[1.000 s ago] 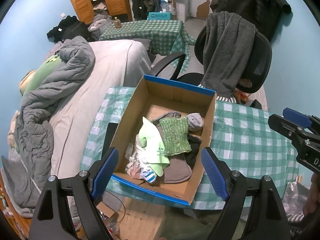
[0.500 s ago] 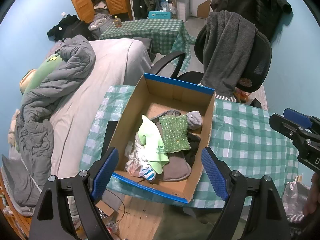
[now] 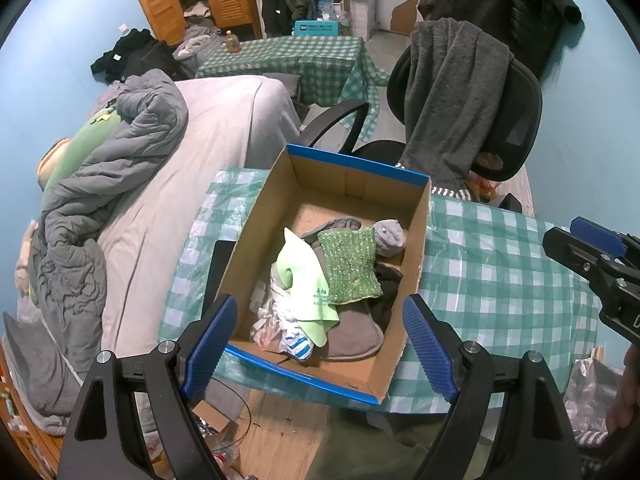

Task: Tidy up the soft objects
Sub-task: 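Withdraw both tools upward away from the box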

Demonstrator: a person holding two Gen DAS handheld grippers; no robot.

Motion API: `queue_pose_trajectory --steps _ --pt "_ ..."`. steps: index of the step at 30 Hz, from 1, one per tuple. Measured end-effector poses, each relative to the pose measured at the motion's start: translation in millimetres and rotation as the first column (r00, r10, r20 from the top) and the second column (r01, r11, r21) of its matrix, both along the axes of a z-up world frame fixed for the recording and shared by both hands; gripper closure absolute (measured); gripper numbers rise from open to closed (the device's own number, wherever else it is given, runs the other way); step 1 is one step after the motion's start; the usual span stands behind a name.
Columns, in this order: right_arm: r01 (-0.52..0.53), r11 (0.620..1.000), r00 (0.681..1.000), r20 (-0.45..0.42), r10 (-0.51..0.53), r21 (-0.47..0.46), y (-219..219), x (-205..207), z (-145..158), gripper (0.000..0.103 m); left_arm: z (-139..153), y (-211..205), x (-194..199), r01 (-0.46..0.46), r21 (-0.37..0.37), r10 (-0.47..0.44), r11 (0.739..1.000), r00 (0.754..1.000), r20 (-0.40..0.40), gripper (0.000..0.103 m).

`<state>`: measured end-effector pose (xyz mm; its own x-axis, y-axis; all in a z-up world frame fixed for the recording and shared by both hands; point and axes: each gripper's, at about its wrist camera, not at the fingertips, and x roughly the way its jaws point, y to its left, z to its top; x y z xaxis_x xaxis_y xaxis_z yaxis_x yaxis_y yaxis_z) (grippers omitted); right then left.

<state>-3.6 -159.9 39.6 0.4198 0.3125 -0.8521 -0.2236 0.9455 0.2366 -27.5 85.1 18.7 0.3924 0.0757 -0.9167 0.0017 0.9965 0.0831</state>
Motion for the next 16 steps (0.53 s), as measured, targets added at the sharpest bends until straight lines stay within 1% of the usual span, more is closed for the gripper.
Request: queue_pose_trajectory --steps 12,16 --pt "0.008 1.0 1.0 -0.007 -0.008 -0.001 -2.5 -3.1 -2.1 0.04 -1.3 -2.1 4.4 0.026 0.003 -0.026 1.0 1.0 0.004 0.017" --pt "0.007 1.0 1.0 -0.008 -0.006 0.001 -3.5 -2.5 -2.8 0.04 -1.3 -3.5 8.0 0.027 0.002 -0.027 1.0 1.0 -0.007 0.017"
